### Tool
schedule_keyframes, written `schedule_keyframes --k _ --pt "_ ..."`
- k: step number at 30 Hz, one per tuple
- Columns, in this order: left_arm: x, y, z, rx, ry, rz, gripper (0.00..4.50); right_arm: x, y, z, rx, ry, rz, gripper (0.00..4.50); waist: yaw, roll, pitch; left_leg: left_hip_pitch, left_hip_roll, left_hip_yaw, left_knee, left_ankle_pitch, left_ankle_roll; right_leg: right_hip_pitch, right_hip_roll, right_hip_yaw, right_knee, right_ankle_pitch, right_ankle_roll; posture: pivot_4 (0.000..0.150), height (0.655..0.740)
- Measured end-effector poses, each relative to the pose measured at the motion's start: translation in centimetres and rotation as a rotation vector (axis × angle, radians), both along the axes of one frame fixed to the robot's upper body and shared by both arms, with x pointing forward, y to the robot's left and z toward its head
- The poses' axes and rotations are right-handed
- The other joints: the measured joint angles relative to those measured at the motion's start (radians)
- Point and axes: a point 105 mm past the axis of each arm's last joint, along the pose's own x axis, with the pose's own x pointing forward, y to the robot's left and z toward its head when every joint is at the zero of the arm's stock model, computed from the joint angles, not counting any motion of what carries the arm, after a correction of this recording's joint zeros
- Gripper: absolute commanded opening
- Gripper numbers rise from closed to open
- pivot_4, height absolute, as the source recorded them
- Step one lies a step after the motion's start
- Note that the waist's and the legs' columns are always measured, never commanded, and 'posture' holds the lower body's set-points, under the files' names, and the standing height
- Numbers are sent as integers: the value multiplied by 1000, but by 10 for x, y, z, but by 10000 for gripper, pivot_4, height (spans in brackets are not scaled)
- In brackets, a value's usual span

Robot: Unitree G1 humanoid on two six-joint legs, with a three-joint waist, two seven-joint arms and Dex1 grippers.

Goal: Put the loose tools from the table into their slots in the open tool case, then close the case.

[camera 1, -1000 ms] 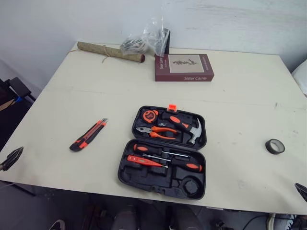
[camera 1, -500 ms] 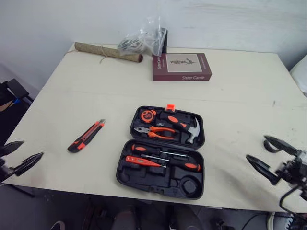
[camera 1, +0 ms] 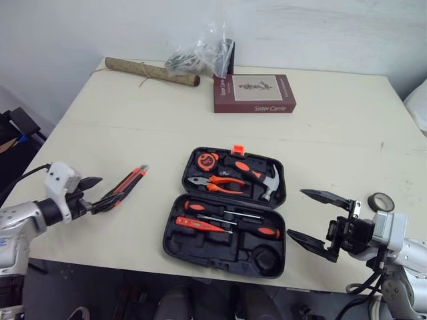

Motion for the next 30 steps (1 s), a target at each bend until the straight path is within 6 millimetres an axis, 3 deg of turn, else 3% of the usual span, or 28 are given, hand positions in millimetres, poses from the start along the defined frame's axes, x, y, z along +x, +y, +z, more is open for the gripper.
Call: schedule_keyframes --k 6,11,14,19,23,27,30 --pt "12 -9 -20 91 87 13 44746 1 -4 -6 -12 4 -12 45000 6 0 0 0 0 0 1 1 0 0 0 0 0 0 0 1500 7400" --pt "15 -4 -20 125 120 45 44746 -1 -6 -11 -14 11 -23 45000 4 0 0 1 0 0 0 1 0 0 0 0 0 0 0 1500 7400" --pt "14 -2 -21 135 131 50 37074 -2 -8 -15 -15 23 -33 45000 2 1 0 2 0 0 0 1 -1 0 0 1 0 0 0 1500 7400" --pt "13 1 -21 149 131 51 16124 -1 -9 -16 -16 24 -39 45000 5 2 0 2 0 0 0 1 -1 0 0 1 0 0 0 1500 7400" --pt "10 0 -21 162 100 8 15813 1 -10 -15 -24 24 -53 45000 5 2 0 2 0 0 0 1 -1 0 0 1 0 0 0 1500 7400" --pt "-9 -28 -9 165 -14 -249 15812 2 -14 -13 -48 25 -68 45000 5 0 2 -1 0 0 0 1 -1 -2 0 0 -1 0 0 1500 7400" --pt "-23 -63 27 185 -160 -479 15812 3 -18 -12 -69 36 -77 45000 11 0 2 -1 0 -1 1 1 0 0 -1 0 -2 0 0 1500 7400"
